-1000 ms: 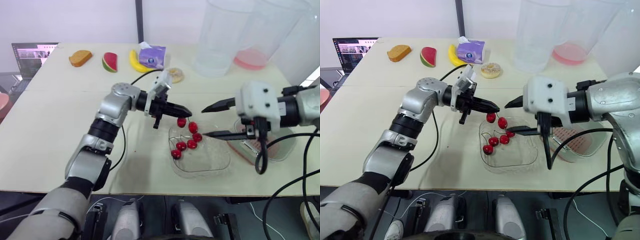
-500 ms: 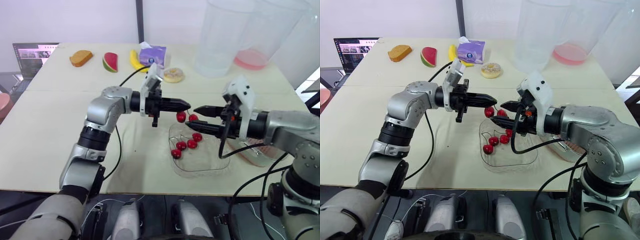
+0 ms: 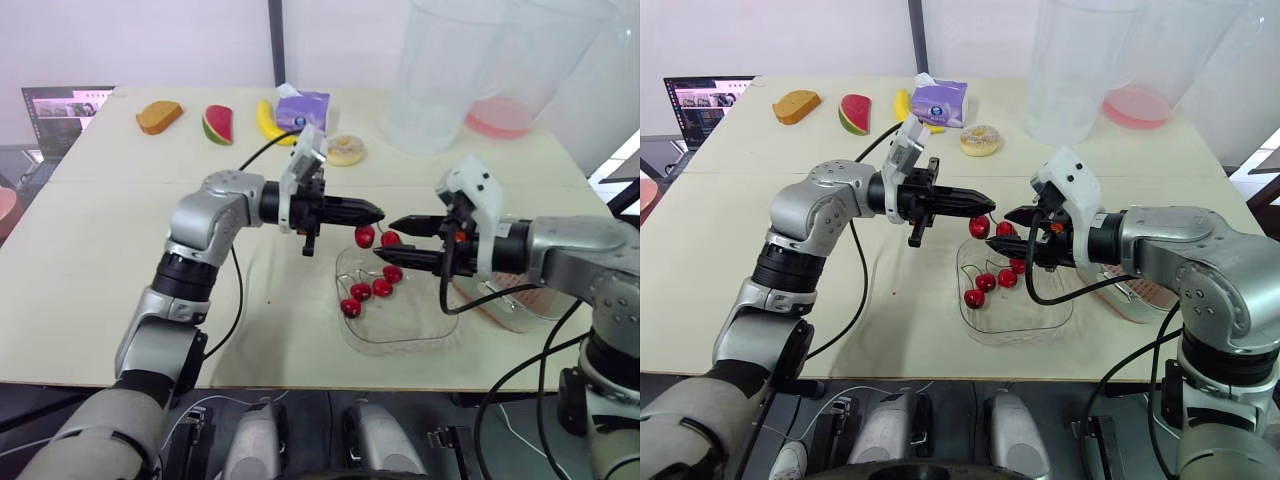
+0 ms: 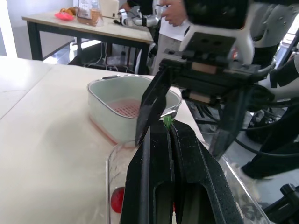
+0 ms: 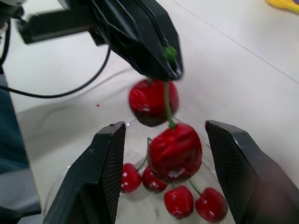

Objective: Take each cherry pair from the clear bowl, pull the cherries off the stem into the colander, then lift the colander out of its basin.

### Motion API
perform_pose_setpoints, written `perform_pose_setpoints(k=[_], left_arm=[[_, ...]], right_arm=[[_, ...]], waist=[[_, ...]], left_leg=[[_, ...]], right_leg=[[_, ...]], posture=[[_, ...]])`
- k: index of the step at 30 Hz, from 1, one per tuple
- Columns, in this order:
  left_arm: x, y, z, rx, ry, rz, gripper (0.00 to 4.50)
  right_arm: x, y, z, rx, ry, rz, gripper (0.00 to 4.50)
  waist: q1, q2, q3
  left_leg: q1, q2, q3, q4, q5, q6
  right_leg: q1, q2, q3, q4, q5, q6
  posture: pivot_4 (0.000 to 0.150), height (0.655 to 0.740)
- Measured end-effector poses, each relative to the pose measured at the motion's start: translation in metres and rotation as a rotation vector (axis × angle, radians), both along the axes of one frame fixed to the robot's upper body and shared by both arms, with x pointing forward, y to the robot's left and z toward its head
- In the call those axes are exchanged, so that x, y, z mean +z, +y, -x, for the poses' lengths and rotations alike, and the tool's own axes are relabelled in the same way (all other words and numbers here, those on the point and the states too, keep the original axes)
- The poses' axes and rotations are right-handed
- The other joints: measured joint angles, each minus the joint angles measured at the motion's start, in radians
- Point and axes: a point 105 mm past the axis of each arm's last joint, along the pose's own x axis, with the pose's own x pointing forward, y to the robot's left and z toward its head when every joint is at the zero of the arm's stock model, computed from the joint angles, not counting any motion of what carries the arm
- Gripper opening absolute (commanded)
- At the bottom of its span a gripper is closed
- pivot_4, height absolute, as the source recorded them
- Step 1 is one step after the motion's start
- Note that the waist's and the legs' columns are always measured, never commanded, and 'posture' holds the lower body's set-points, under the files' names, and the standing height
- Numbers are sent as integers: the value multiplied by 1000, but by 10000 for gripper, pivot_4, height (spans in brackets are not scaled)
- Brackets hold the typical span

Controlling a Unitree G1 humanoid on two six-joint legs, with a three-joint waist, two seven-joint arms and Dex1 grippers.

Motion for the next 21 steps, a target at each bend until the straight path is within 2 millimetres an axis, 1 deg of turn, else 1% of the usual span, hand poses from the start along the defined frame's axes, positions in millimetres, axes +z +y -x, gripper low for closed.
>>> perform_pose_setpoints(k=[1,2,4,7,8,9,10,18,21], left_arm=[[0,0,1,-2,1,2,0],[0,0,1,-2,3,2,0],[0,0,0,2,4,-1,0],[0,0,0,2,5,0,0],[0,0,0,2,5,0,0],[1,0,0,1,6,2,0],[1,0,1,-1,8,5,0],[2,0,0,3,12,12,0],[1,-1,-2,14,19,15,0]], right_arm=[[0,0,0,2,-4,6,29318],[-1,-1,0,0,-6,13,26594],[-4,-1,-1,1,-1,19,20175],[-5,-2,-1,4,-4,29,6879],[-5,-2,-1,1,-11,35,4144],[-5,-3,-1,0,-16,39,2894],[-5,-3,-2,0,-19,40,2608],[-5,-6,-2,-4,-34,52,2448],[-14,-10,0,-20,-11,63,2448]], waist=[[0,0,0],[0,0,0],[0,0,0],[1,0,0],[1,0,0],[1,0,0],[0,0,0],[1,0,0],[2,0,0]], left_leg=[[0,0,0,0,0,0],[0,0,0,0,0,0],[0,0,0,0,0,0],[0,0,0,0,0,0],[0,0,0,0,0,0],[0,0,0,0,0,0],[0,0,0,0,0,0],[0,0,0,0,0,0],[0,0,0,0,0,0]], right_leg=[[0,0,0,0,0,0],[0,0,0,0,0,0],[0,0,0,0,0,0],[0,0,0,0,0,0],[0,0,0,0,0,0],[0,0,0,0,0,0],[0,0,0,0,0,0],[0,0,0,-1,0,0],[1,0,0,-2,0,0]], posture=[[1500,7400],[1500,7400],[1500,7400],[1500,7400],[1500,7400],[1500,7400],[1500,7400],[1500,7400],[1500,7400]])
